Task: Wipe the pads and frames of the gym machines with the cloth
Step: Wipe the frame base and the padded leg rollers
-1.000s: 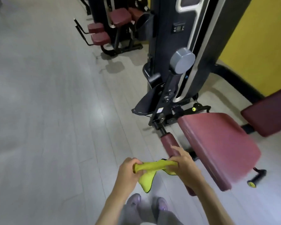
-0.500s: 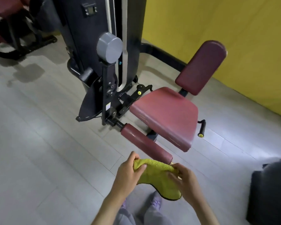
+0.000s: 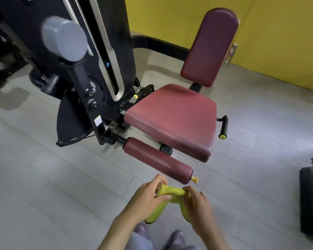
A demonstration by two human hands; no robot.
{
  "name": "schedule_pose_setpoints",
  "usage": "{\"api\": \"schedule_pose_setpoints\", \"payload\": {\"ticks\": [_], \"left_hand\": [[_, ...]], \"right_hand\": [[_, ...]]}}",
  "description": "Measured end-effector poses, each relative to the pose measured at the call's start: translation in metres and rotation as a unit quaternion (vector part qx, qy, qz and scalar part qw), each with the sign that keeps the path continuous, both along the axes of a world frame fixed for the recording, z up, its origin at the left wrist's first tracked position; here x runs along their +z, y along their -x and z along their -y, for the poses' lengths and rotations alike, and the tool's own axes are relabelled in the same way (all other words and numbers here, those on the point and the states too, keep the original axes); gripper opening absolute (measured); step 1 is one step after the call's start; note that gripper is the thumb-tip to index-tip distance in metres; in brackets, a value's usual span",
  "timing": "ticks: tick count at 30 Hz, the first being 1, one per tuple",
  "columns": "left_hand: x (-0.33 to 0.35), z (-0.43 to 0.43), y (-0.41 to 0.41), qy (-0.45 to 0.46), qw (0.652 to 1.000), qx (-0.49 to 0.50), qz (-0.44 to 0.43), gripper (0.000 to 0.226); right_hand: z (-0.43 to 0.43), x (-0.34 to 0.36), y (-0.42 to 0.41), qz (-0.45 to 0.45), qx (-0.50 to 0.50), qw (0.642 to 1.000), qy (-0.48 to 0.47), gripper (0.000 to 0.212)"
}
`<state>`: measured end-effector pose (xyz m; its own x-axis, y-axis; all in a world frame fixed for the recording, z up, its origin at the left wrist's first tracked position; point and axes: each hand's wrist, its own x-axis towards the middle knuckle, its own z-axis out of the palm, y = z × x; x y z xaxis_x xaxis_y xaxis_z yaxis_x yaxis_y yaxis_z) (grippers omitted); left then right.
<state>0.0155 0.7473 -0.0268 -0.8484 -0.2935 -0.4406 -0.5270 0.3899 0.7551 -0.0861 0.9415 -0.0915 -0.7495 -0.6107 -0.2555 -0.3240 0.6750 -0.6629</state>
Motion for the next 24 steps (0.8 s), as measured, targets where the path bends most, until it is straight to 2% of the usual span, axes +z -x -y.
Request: {"api": "schedule_pose_setpoints", "payload": {"ticks": [2,7,12,14,16,18,21,24], "left_hand": [[-0.043,0.005,0.006,-0.023,1.0,-0.014,0.011,0.031],[-0.166,0.009,0.029,0.003,1.0,0.012,0.0,0.026],[-0.285,0.011,0.075,0.047,0.995,0.075,-0.038,0.021],[-0.331,0.013,0.099,0.078,0.992,0.082,-0.054,0.02],[-0.373,0.019,0.124,0.133,0.985,0.066,-0.094,0.017],[-0.406,0.024,0.148,0.169,0.974,0.06,-0.135,0.014],[-0.442,0.033,0.178,0.245,0.945,0.057,-0.208,0.015],[-0.465,0.047,0.19,0.29,0.926,0.047,-0.236,0.015]], "right_hand": [[-0.003,-0.041,0.008,-0.001,-0.014,1.0,0.019,0.014],[0.006,-0.15,0.032,-0.07,0.006,0.996,0.052,0.019],[0.034,-0.271,0.08,-0.185,-0.015,0.983,-0.009,0.019],[0.046,-0.313,0.101,-0.215,-0.045,0.975,-0.031,0.03],[0.062,-0.347,0.122,-0.22,-0.099,0.97,-0.044,0.021],[0.077,-0.378,0.138,-0.219,-0.148,0.963,-0.051,0.027],[0.091,-0.412,0.156,-0.228,-0.168,0.958,-0.054,0.033],[0.091,-0.43,0.162,-0.218,-0.174,0.96,-0.029,0.04]]}}
